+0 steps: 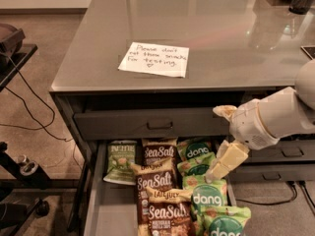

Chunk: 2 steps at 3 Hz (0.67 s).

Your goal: Pick brown chip bag from middle drawer and place on counter

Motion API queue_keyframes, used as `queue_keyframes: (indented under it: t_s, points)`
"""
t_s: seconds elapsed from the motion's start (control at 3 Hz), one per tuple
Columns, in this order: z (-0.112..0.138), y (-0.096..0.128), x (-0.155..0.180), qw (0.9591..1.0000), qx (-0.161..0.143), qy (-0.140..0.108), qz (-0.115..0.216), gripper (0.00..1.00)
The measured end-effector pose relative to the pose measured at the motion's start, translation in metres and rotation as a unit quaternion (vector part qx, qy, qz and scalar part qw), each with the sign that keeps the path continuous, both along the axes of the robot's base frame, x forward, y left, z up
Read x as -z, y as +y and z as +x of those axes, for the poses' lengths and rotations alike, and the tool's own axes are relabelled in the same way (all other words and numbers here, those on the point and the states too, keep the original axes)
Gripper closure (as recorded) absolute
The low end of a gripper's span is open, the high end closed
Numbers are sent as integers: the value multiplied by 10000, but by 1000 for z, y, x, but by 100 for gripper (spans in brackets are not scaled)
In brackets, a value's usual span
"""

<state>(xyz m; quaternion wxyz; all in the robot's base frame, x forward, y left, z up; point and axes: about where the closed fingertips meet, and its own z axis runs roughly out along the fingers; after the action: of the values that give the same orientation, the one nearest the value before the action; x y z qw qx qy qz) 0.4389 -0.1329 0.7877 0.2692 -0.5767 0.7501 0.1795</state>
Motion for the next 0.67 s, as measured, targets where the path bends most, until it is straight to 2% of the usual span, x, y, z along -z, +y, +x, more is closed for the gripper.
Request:
queue_keyframes:
  t_s: [0.33,0.67]
  points:
    - [0,3,12,9998,-164,-95,-15,0]
    - [4,22,88,9975,-668,-220,-30,0]
